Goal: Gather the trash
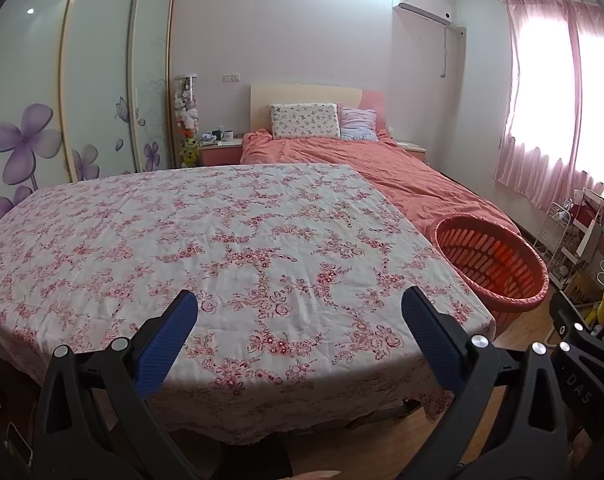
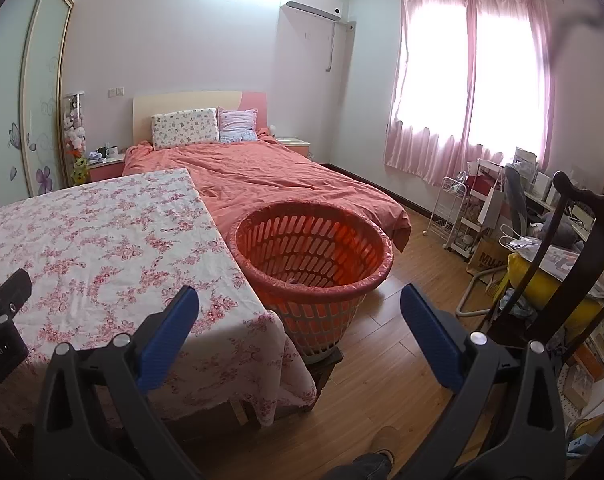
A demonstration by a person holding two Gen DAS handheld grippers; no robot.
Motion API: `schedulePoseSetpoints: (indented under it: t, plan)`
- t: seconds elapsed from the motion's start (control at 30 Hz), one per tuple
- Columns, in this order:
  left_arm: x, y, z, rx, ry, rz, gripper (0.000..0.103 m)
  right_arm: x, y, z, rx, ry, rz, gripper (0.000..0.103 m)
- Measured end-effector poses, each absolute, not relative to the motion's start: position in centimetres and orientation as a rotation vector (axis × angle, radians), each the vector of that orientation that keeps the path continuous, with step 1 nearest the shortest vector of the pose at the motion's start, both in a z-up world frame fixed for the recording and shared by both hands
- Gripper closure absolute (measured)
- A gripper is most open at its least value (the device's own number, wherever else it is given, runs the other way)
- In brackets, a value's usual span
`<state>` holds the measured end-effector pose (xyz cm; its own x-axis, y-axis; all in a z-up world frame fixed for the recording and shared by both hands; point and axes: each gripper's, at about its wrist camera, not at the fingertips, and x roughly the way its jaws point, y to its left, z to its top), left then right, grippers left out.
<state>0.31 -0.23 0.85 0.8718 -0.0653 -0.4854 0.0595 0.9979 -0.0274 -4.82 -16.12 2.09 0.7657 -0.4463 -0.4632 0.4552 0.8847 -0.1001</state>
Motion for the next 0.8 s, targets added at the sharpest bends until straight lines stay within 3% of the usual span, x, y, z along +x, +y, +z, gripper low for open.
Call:
schedulePoseSetpoints:
  t: [0.8]
  plan:
    - [0.47,-0.47,0.64,-0.017,0.547,-0.066,0.003,-4.69,-16.20,1.48,0.028,0.517,-0.483,0.005]
